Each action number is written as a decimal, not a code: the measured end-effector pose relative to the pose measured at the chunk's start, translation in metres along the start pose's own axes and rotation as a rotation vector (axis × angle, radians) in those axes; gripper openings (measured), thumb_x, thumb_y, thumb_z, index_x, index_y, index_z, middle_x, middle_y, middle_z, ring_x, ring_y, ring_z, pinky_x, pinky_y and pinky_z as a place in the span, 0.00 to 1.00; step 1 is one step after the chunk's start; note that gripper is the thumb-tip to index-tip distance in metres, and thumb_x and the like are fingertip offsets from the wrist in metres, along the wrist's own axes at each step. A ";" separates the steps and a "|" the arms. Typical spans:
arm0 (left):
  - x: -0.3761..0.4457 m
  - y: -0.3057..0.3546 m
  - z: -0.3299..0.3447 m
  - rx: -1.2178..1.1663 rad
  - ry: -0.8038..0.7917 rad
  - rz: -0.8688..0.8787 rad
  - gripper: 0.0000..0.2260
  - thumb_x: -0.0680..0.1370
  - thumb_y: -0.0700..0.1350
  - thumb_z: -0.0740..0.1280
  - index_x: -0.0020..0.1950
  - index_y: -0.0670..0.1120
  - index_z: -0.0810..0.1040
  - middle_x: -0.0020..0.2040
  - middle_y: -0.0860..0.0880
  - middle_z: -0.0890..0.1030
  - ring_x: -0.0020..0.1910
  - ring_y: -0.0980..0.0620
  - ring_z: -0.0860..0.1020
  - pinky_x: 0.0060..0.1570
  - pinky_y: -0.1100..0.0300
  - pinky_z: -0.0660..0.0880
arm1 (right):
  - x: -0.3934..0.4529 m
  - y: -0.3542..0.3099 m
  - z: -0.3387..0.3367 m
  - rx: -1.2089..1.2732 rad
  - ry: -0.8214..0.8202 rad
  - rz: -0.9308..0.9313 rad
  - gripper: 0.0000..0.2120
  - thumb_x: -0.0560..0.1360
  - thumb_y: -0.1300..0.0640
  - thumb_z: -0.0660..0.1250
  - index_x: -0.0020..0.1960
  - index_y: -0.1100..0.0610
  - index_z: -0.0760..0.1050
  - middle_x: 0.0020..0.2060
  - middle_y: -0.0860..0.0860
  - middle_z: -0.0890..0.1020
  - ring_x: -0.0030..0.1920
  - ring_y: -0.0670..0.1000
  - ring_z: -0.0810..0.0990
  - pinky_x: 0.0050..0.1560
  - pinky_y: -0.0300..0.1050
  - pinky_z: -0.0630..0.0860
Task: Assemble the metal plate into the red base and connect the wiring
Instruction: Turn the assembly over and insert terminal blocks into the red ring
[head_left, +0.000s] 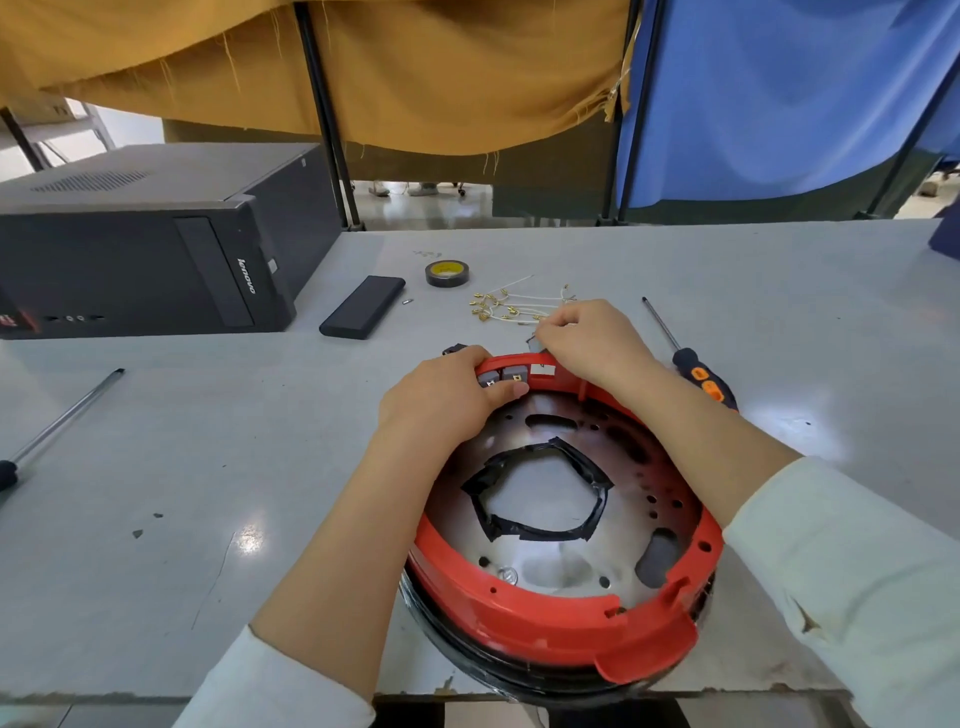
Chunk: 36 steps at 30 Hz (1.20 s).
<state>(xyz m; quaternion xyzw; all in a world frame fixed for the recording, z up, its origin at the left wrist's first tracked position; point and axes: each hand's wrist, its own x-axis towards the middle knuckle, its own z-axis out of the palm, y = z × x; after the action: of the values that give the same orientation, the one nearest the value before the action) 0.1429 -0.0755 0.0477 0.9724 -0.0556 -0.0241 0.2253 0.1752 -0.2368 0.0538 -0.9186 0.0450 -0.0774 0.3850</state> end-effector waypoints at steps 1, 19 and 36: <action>-0.002 0.000 0.001 0.018 0.006 -0.001 0.19 0.76 0.66 0.61 0.58 0.54 0.73 0.54 0.49 0.79 0.55 0.44 0.77 0.49 0.53 0.72 | 0.001 0.000 0.000 -0.006 -0.008 0.005 0.09 0.70 0.53 0.64 0.42 0.55 0.82 0.41 0.49 0.84 0.46 0.51 0.80 0.48 0.47 0.76; 0.027 0.009 -0.003 -0.120 -0.134 0.250 0.29 0.68 0.58 0.76 0.65 0.51 0.74 0.54 0.53 0.78 0.53 0.52 0.76 0.51 0.58 0.72 | 0.000 0.001 -0.002 0.070 -0.083 -0.019 0.12 0.70 0.50 0.72 0.33 0.51 0.71 0.35 0.48 0.80 0.37 0.49 0.78 0.40 0.45 0.74; 0.025 0.009 -0.002 -0.034 -0.081 0.285 0.23 0.68 0.55 0.76 0.60 0.52 0.76 0.51 0.54 0.77 0.50 0.52 0.75 0.47 0.58 0.71 | -0.006 0.001 -0.007 0.047 -0.096 -0.060 0.07 0.73 0.50 0.69 0.38 0.52 0.78 0.32 0.45 0.77 0.36 0.45 0.75 0.37 0.43 0.71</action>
<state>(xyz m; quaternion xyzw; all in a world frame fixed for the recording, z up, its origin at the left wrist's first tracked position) 0.1675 -0.0855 0.0525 0.9489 -0.2016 -0.0321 0.2405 0.1679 -0.2421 0.0574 -0.9129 -0.0027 -0.0457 0.4055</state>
